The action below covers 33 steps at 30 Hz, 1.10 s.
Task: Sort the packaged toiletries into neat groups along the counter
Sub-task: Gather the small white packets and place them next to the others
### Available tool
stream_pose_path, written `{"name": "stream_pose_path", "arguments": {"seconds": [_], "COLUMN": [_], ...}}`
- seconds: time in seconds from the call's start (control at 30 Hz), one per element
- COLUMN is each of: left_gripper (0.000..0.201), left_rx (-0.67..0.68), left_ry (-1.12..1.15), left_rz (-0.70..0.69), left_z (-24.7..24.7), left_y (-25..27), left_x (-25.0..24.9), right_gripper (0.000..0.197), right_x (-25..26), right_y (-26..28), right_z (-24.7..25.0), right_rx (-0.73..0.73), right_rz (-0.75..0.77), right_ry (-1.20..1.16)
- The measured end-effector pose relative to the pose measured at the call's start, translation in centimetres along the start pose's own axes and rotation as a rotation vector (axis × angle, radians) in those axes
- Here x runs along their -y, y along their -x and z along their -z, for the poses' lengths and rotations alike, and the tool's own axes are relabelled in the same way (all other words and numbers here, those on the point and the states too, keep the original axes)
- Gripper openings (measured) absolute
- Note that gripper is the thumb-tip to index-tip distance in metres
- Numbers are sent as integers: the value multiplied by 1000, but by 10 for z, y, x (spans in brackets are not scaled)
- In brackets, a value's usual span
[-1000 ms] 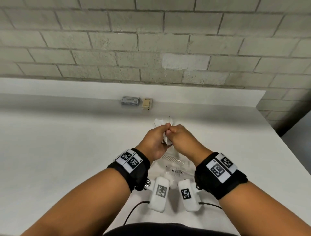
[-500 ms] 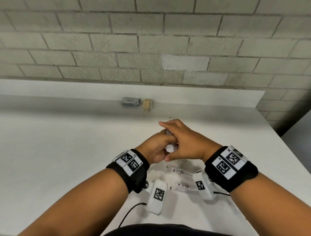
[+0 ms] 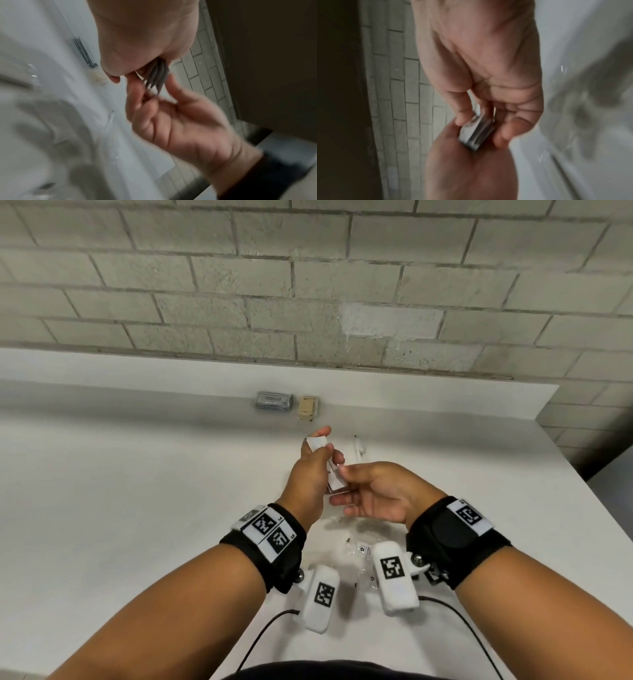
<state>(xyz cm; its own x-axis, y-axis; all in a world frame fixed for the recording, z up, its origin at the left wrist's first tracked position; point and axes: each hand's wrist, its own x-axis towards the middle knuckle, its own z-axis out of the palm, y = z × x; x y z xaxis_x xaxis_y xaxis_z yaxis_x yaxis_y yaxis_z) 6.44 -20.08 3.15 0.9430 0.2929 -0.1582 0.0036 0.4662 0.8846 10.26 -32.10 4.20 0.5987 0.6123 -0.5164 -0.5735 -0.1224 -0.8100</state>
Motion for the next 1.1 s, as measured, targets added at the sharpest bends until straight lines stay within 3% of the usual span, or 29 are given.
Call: {"name": "stream_pose_path", "arguments": {"seconds": [0.13, 0.2, 0.3, 0.4, 0.47, 0.57, 0.67, 0.77, 0.87, 1.0, 1.1], "left_gripper": [32, 33, 39, 44, 41, 30, 31, 31, 36, 50, 49], "left_rx": [26, 25, 35, 152, 315, 451, 512, 551, 584, 543, 596], "left_ry": [-95, -240, -628, -1178, -1565, -1919, -2023, -1978, -1956, -1779, -1814], "left_rz": [26, 28, -21, -127, -191, -195, -157, 27, 127, -24, -133], "left_z": [25, 46, 74, 81, 81, 82, 84, 83, 78, 76, 75], "left_y": [-8, -20, -40, -56, -65, -66, -72, -85, -91, -91, -88], "left_x": [3, -2, -16, -26, -23, -2, 5, -5, -13, -16, -13], "right_gripper": [16, 9, 11, 17, 20, 18, 13, 23, 19, 13, 13], "right_x": [-2, 2, 12, 22, 18, -2, 0, 16, 21, 25, 29], "right_y": [-23, -33, -53, -73, -86, -98, -103, -105, -109, -117, -118], "right_z": [-20, -18, -11, -12, -12, -14, -10, -3, -2, 1, 2], "right_rx": [-58, -151, -307, -342, -314, -216, -161, -155, -163, -112, -99], "right_rz": [3, 100, 288, 422, 437, 371, 309, 236, 159, -133, -249], "right_ry": [26, 316, 920, 1280, 1473, 1705, 1680, 1416, 1319, 1108, 930]}}
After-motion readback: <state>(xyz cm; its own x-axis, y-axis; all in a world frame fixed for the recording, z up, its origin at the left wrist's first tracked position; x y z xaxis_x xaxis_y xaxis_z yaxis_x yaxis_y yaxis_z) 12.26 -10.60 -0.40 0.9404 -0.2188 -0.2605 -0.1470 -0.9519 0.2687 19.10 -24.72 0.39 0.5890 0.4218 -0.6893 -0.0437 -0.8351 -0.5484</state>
